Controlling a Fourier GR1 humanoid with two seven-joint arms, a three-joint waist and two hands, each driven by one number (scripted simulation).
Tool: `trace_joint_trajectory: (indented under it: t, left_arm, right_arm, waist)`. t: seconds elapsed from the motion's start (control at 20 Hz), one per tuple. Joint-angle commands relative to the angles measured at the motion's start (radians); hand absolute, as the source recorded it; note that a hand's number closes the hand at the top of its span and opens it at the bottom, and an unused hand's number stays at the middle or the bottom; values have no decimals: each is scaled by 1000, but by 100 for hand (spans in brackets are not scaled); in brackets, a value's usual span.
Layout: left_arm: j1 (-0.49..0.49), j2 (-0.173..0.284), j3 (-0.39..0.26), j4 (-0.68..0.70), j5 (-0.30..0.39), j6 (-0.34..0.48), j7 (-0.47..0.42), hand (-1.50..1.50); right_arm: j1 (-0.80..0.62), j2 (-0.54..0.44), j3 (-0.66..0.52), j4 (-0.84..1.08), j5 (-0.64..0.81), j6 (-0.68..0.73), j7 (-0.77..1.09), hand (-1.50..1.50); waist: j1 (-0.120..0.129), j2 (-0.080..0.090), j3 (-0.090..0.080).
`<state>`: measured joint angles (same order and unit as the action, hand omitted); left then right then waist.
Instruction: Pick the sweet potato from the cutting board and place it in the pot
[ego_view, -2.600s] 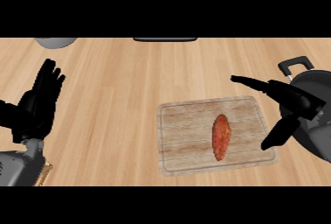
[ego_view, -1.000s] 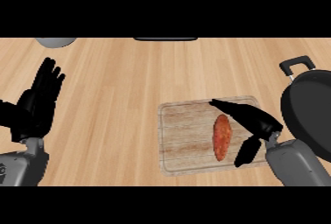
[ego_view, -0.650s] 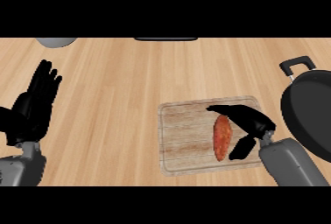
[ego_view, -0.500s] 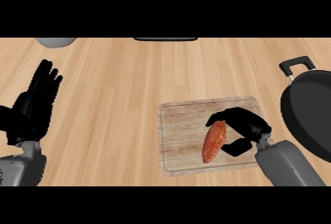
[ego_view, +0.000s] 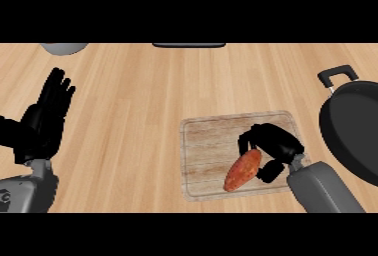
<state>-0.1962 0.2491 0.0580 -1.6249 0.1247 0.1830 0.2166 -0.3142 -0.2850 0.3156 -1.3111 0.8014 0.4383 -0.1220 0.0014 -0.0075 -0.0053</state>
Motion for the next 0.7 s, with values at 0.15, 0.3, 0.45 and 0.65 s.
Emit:
trace_joint_trajectory:
  t: [0.15, 0.3, 0.45, 0.65]
  left_arm:
    - [8, -1, 8, -43, -15, 25, 63, 0]
    - [29, 31, 46, -27, 1, -4, 24, 0]
    - [40, 10, 39, -39, 1, -1, 4, 0]
    - [-25, -11, 19, 7, -25, 25, 22, 0]
  right_arm:
    - [376, -9, 153, -421, 80, -18, 125, 150]
    - [581, -75, 235, -628, 137, -60, 160, 150]
    - [732, -97, 310, -804, 209, -108, 228, 150]
    - [828, -125, 237, -963, 176, -219, 198, 150]
  waist:
    - [-31, -3, 5]
    - [-52, -8, 4]
    - [-38, -2, 4]
    - [-43, 2, 5]
